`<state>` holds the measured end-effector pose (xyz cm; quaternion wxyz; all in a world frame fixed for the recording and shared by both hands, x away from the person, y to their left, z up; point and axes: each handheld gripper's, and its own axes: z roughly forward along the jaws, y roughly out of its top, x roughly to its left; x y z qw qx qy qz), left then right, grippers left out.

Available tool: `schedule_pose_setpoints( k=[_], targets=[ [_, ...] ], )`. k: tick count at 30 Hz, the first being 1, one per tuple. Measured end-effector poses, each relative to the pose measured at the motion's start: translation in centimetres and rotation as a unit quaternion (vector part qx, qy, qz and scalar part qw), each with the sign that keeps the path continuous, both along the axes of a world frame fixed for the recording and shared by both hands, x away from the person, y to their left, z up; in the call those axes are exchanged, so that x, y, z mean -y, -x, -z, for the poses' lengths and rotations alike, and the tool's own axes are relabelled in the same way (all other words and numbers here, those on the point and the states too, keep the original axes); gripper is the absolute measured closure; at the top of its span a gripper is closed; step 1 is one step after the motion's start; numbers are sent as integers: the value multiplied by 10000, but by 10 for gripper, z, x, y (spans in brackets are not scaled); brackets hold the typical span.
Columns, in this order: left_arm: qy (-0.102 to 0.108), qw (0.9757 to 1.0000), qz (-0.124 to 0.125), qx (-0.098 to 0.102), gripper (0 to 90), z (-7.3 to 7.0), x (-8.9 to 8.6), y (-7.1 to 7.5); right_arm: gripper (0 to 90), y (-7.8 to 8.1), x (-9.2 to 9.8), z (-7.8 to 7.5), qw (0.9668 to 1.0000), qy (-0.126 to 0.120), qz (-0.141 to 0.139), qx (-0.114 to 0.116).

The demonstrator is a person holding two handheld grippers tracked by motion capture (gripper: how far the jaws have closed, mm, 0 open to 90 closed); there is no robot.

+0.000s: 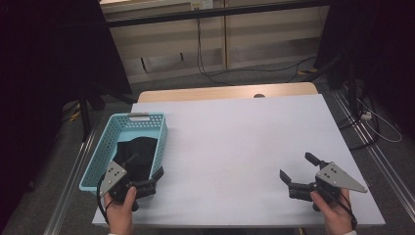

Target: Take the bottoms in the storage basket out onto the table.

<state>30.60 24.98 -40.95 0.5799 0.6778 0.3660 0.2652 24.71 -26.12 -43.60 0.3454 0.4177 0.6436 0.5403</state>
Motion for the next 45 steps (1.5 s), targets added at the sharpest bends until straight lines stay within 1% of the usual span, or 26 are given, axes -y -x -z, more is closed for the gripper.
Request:
schedule_pose_setpoints(
  k=[5, 8, 13, 14, 17, 19, 26, 27, 28, 30, 32, 34, 37, 40, 42, 45],
  targets=[
    [17, 10000, 13, -27, 25, 0, 0, 0, 2, 0, 0, 0, 10000, -4, 1, -12],
    [-7, 10000, 21, -47, 24, 1, -1, 0, 2, 0, 0, 0, 10000, -1, -29, -14],
    [25, 10000, 33, -31, 25, 0, 0, 0, 2, 0, 0, 0, 10000, -13, -30, -22],
    [-5, 10000, 28, -19, 24, 0, 0, 0, 2, 0, 0, 0, 10000, -14, -22, -22],
    [33, 10000, -1, -15, 24, 0, -1, 0, 2, -1, 0, 0, 10000, -2, -43, -23],
    [11, 10000, 19, -22, 24, 0, -1, 0, 2, -1, 0, 1, 10000, 6, -49, -30],
    [44, 10000, 1, -37, 24, -2, -1, 0, 2, -1, 0, 1, 10000, -22, -41, -34],
    [36, 10000, 30, -36, 24, -3, -1, 0, 2, -1, 0, 1, 10000, -30, -39, -36],
    [12, 10000, 34, -33, 25, -4, -1, 0, 2, -1, 0, 1, 10000, -36, -38, -39],
    [41, 10000, 47, -9, 24, -7, -1, -1, 2, -1, 0, 1, 10000, -39, -29, -38],
    [110, 9999, 44, -12, 23, -10, 0, -1, 2, -1, 1, 1, 10000, -45, -22, -48],
    [73, 9999, 93, 14, 24, -13, 1, -2, 2, -1, 1, 1, 10000, -41, -14, -58],
    [103, 9998, 163, 47, 25, -18, 3, -3, 2, -1, 1, 1, 10000, -35, -7, -51],
    [160, 9997, 174, 93, 24, -24, 3, -4, 2, -1, 0, 2, 10000, -22, -7, -74],
    [223, 9995, 188, 80, 24, -28, 2, -6, 2, 0, 1, 1, 10000, -16, -5, -68],
    [151, 9997, 154, 94, 24, -33, 1, -8, 2, 0, 2, 1, 10000, -20, -9, -54]
  ],
)
